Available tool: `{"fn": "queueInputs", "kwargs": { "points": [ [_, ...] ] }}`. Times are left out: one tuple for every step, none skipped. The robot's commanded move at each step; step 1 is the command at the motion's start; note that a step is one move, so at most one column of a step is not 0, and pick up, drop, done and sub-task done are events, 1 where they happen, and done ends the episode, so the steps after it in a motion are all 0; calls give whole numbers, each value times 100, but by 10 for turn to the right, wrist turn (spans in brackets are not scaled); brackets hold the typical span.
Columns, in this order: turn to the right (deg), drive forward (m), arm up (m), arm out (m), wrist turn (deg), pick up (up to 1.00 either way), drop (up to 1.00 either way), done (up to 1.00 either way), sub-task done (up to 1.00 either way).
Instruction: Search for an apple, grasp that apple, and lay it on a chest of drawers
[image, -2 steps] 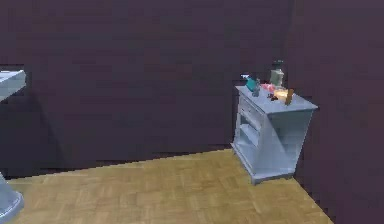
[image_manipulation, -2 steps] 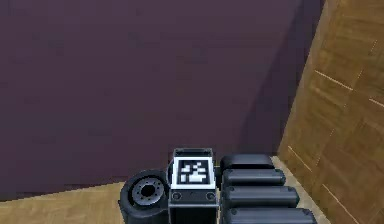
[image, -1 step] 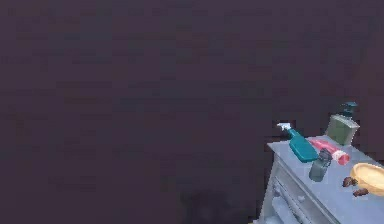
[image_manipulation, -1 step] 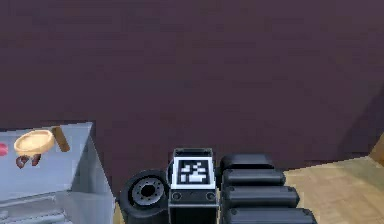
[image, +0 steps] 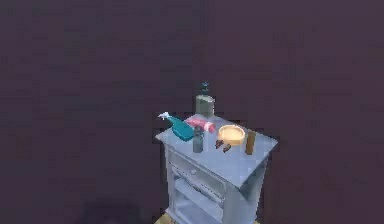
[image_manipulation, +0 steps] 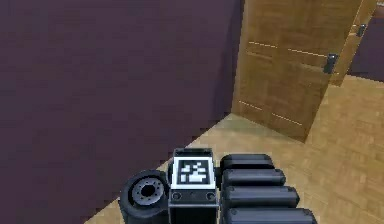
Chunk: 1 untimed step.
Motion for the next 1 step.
{"fn": "queueInputs", "kwargs": {
  "points": [
    [-330, 0, 0, 0, 0, 0, 0, 0, 0]
  ]
}}
